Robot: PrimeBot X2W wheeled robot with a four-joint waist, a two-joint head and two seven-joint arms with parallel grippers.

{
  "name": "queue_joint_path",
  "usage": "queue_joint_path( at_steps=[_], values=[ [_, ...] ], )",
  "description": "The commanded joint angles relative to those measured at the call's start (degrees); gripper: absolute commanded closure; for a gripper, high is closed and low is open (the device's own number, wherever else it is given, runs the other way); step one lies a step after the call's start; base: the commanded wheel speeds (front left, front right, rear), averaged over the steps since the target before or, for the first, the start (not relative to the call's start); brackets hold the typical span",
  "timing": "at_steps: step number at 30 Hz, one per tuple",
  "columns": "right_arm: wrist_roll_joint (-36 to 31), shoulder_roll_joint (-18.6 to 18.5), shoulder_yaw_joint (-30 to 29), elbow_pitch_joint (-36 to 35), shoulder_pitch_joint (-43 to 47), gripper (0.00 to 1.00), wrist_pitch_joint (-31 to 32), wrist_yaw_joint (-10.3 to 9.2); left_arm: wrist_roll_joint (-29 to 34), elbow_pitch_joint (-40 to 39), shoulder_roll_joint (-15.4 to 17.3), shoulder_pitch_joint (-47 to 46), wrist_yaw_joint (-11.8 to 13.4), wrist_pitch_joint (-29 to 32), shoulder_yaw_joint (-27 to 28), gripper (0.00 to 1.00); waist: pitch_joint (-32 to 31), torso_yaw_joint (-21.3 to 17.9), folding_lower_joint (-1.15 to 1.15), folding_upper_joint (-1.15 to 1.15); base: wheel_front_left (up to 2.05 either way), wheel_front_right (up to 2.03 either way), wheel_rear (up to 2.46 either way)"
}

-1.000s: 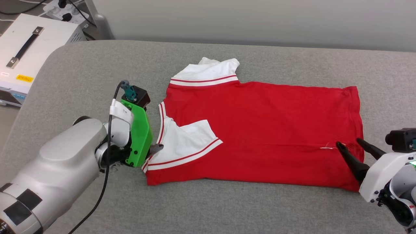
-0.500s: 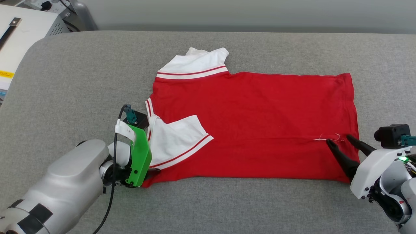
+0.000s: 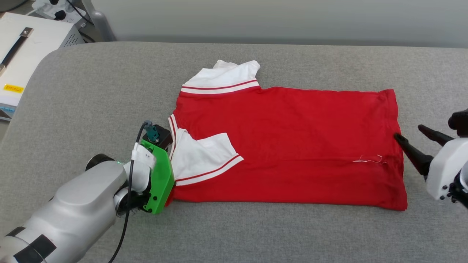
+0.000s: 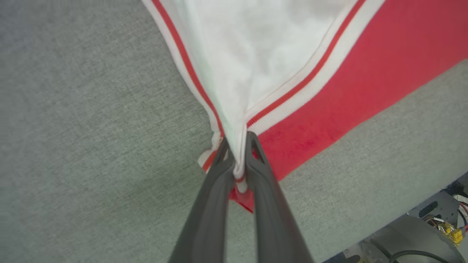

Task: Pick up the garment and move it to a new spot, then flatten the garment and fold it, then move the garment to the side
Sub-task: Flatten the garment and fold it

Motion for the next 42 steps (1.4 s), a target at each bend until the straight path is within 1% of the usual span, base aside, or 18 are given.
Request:
queue_joint_path(
  at_steps=[1,4,7,9,11,13,15,20,24,29,30,31,37,42],
  values=[
    [0.1,-1.2,-0.5,-0.5,-0.7,0.00,3.0,-0.05,0.4,-0.9,0.8,-0.4,0.1,-0.7,0.0,1.00,-0.4,0.2,0.00,0.00,0.00,0.00,0.00],
    [0.9,-3.2,-2.0,-1.3,-0.5,0.00,11.3,-0.05,1.1,-3.1,1.8,-1.0,0.1,-1.4,0.0,1.00,-0.6,0.3,0.00,0.00,0.00,0.00,0.00],
    [0.5,-4.4,-2.5,-2.3,0.0,0.00,18.7,-0.05,1.4,-4.4,2.3,-1.1,0.1,-1.6,0.0,1.00,-0.4,0.3,0.00,0.00,0.00,0.00,0.00],
    [0.4,-4.1,-2.4,-3.0,0.5,0.00,22.9,-0.05,1.5,-5.0,2.5,-1.2,0.1,-1.8,0.0,1.00,-0.1,0.3,0.00,0.00,0.00,0.00,0.00],
    [0.0,-3.2,-2.7,-2.9,0.8,0.00,25.4,-0.05,1.8,-5.3,2.6,-1.2,0.1,-2.0,-0.1,1.00,0.3,0.3,0.00,0.00,0.00,0.00,0.00],
    [-1.2,-2.2,-2.7,-2.3,1.2,0.00,26.8,-0.05,2.1,-5.4,2.4,-1.4,0.1,-2.3,-0.1,1.00,0.8,0.5,0.00,0.00,0.00,0.00,0.00],
    [-1.5,-0.5,-2.9,-1.2,1.7,0.00,27.6,-0.05,2.3,-5.4,2.4,-1.4,0.1,-2.4,-0.1,1.00,1.4,0.6,0.00,0.00,0.00,0.00,0.00],
    [-2.4,3.0,-3.4,3.1,2.0,0.00,27.9,-0.05,2.2,-5.1,2.3,-1.5,0.1,-2.9,-0.1,1.00,2.7,1.1,0.00,0.00,0.00,0.00,0.00],
    [-2.8,5.1,-2.3,6.9,2.5,0.00,27.8,-0.05,2.0,-4.6,2.1,-1.1,0.1,-3.5,-0.1,1.00,3.4,1.3,0.00,0.00,0.00,0.00,0.00],
    [-2.3,6.8,0.2,10.5,3.3,0.00,27.1,-0.05,1.4,-4.0,1.6,-0.1,0.1,-4.2,-0.1,1.00,3.9,1.5,0.00,0.00,0.00,0.00,0.00],
    [-1.7,7.1,0.5,10.7,3.3,0.42,26.5,-0.05,1.2,-3.8,1.6,0.1,0.1,-4.3,-0.1,1.00,3.9,1.3,0.00,0.00,0.00,0.00,0.00],
    [-1.2,7.2,0.7,10.7,3.1,1.00,26.0,-0.05,1.1,-3.6,1.6,0.2,0.1,-4.5,-0.1,1.00,3.9,1.2,0.00,0.00,0.00,0.00,0.00],
    [-0.2,5.5,2.0,10.0,2.2,1.00,21.6,-0.05,0.1,-2.6,2.2,1.3,0.1,-5.8,0.1,1.00,2.2,0.4,0.00,0.00,0.00,0.00,0.00],
    [1.2,3.6,2.2,7.3,3.0,1.00,18.8,-0.05,-0.3,-3.7,3.4,2.2,0.1,-6.7,0.1,1.00,-0.1,0.0,0.00,0.00,0.00,0.00,0.00]
  ],
)
